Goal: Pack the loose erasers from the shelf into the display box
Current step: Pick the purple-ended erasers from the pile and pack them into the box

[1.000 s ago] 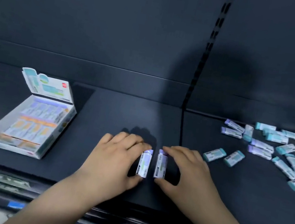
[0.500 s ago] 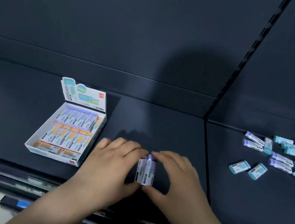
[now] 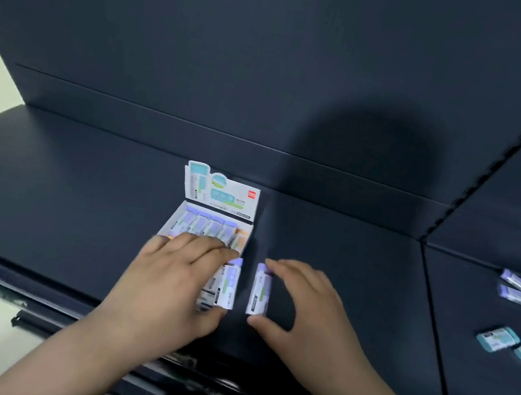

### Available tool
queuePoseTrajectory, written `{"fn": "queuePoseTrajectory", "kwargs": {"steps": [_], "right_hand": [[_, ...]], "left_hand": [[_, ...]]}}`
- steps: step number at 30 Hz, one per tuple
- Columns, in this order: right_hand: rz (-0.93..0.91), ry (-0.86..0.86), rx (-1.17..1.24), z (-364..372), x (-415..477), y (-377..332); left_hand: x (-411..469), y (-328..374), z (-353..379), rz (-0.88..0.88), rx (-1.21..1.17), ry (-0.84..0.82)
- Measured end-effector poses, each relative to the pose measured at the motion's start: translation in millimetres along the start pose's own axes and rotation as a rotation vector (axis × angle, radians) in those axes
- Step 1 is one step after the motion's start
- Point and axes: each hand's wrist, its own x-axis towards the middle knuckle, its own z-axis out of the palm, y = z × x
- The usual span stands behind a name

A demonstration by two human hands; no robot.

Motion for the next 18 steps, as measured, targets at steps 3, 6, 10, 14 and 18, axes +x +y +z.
{"fn": "queuePoseTrajectory", "kwargs": {"steps": [3,6,10,14,18], "right_hand": [[0.080,0.092,0.001,13.6,16.4,-14.1],[0.139,0.169,-0.032,26.3,32.6,-25.5],[0.186,0.167,-0.168,37.7,51.5,-32.2],[0.214,0.129,-0.275,43.0,67.1,-37.2],[0.237,0.037,-0.399,48.8,81.6,-41.1]], "left_hand": [[-1.7,-41.3,-6.1,-0.027,0.030,-0.021],[-2.4,-78.7,-8.7,-0.043,0.065,-0.080],[2.9,-102.3,-3.6,0.000,0.067,-0.200],[13.7,-114.2,3.9,0.064,0.026,-0.226],[23.9,-118.1,9.4,0.120,-0.045,-0.302]]}}
